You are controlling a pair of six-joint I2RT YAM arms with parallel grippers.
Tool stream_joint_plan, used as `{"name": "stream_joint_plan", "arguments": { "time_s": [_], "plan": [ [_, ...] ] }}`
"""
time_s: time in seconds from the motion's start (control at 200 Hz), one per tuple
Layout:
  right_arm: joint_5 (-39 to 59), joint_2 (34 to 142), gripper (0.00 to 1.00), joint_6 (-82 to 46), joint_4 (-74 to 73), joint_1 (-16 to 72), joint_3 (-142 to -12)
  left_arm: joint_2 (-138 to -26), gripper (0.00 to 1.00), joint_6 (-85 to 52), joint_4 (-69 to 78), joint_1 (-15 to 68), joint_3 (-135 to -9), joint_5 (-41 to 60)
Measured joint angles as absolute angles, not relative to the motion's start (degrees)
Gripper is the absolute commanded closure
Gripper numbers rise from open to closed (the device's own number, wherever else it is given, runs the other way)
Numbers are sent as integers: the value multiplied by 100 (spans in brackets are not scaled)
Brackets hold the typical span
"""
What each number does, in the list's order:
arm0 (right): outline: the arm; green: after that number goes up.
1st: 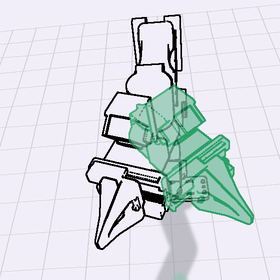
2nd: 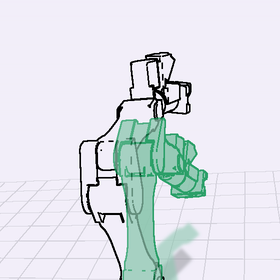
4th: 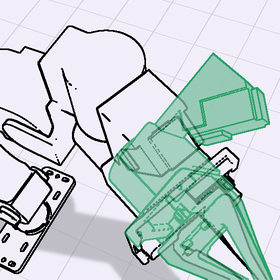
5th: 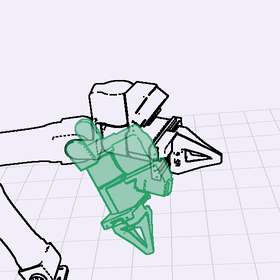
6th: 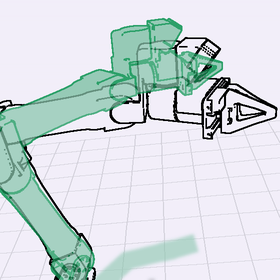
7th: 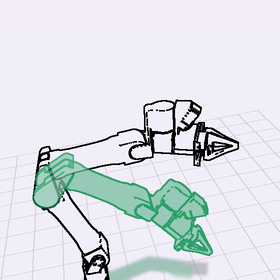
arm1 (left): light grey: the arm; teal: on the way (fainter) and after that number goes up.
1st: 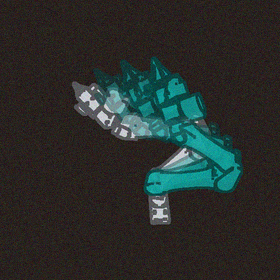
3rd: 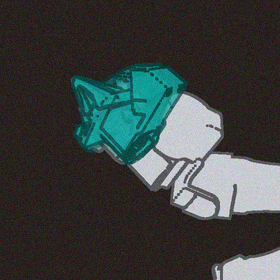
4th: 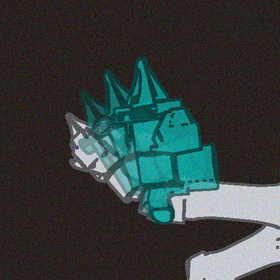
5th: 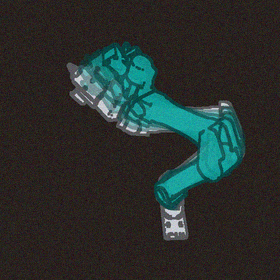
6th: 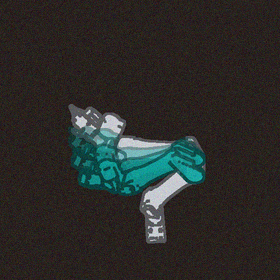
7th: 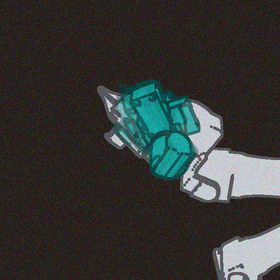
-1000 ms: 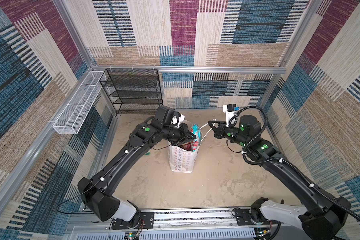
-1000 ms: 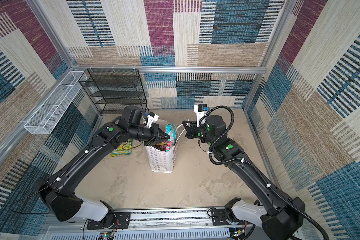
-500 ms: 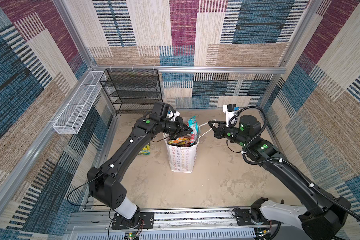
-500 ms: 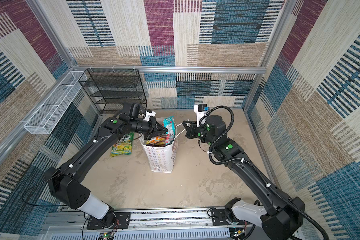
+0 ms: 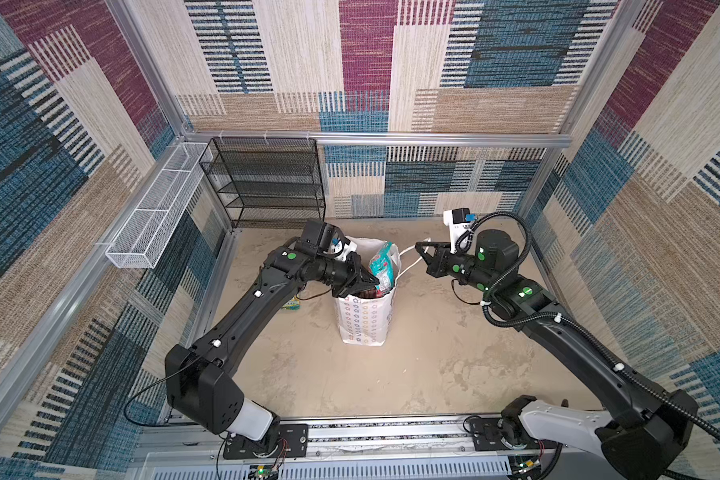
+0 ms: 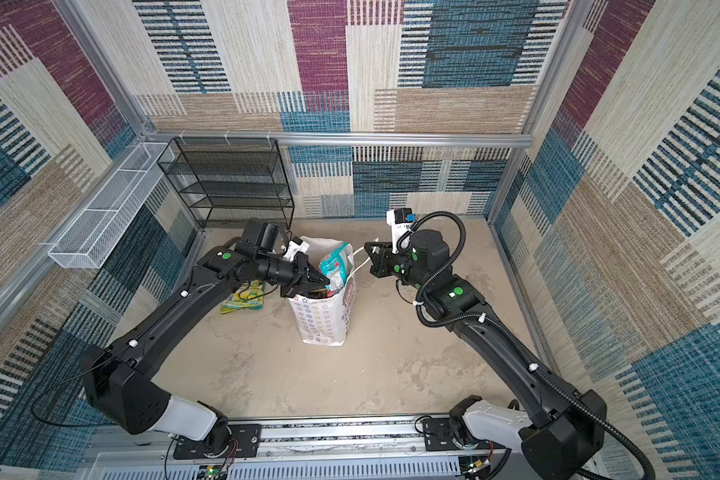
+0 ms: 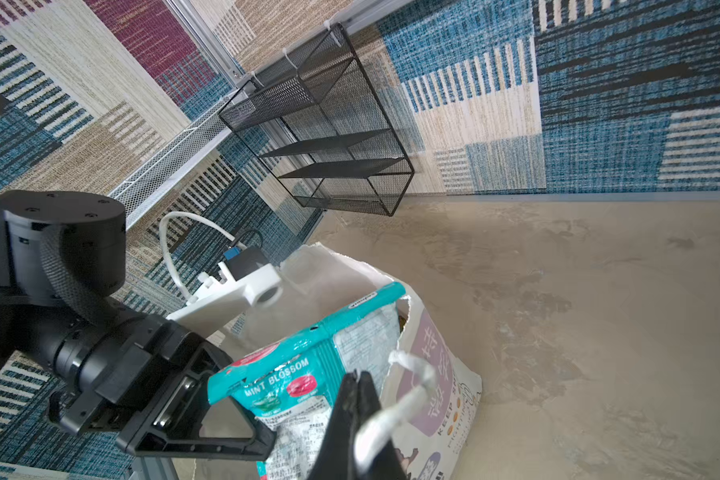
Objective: Place the snacks into the paper bag
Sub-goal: 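Lower the teal packet into the bag and open the left gripper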
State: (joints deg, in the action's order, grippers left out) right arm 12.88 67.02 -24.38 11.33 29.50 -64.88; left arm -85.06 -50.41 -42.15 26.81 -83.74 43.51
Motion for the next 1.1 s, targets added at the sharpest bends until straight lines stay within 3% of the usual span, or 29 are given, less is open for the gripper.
{"name": "stream_joint_plan", "arguments": {
  "time_s": [0.115,0.265,0.601,0.831,0.891,1.012,1.102],
  "plan": [
    [1288,6692,100,-2440,1133,2950,-6488,-8228,42,-4853,-4287,2718,-8805,4145],
    [1288,6687,100,-2440,1133,2950,-6488,-8084,40,-4477,-4318,2797,-9507,3675],
    [1288,6692,100,-2440,1133,2950,-6488,-9026,59,-3135,-5662,3632,-10857,2104],
    [1288,6729,100,-2440,1133,2950,-6488,-9677,60,-2633,-6313,3986,-11343,1422],
    [1288,6731,100,-2440,1133,2950,-6488,-9806,57,-2556,-6455,4029,-11389,1219],
    [1286,6740,100,-2440,1133,2950,-6488,-9931,40,-2477,-6724,4123,-11419,821],
    [1286,6755,100,-2440,1131,2950,-6488,-9981,38,-2399,-6908,4204,-11424,480]
  ]
}}
